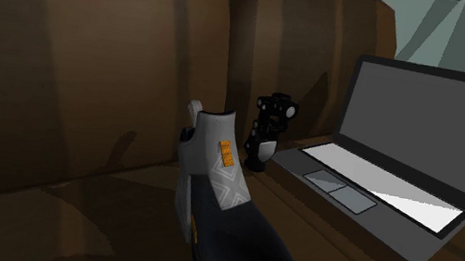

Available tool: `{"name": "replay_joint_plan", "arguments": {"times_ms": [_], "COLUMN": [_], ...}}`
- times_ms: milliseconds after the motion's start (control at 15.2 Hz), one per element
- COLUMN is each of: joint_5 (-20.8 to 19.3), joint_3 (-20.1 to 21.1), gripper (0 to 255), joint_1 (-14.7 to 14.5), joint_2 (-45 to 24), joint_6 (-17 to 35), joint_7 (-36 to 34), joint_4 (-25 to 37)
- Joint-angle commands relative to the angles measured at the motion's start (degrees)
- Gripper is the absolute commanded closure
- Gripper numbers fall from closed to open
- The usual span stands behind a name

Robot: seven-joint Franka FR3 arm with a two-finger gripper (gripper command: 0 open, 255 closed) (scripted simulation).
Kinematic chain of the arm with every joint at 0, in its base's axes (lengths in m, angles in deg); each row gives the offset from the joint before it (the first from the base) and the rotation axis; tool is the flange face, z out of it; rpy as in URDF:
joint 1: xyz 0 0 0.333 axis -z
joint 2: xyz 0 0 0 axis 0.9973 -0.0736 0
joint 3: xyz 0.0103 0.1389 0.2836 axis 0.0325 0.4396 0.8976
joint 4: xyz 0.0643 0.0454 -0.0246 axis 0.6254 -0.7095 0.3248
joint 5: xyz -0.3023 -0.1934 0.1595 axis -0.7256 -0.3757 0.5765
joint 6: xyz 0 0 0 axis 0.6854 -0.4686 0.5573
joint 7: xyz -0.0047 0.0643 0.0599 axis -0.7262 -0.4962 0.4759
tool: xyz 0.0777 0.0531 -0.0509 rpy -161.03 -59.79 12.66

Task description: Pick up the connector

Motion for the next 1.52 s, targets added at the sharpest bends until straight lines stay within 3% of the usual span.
{"name": "replay_joint_plan", "arguments": {"times_ms": [0, 792, 1452], "joint_5": [0.0, -3.38, -2.98], "joint_3": [0.0, -11.75, -21.81], "gripper": [0, 0, 0], "joint_1": [0.0, 8.11, 13.47], "joint_2": [0.0, -10.06, -21.1], "joint_6": [0.0, 10.79, 18.87], "joint_7": [0.0, 0.15, 1.14], "joint_4": [0.0, -0.42, 2.44]}}
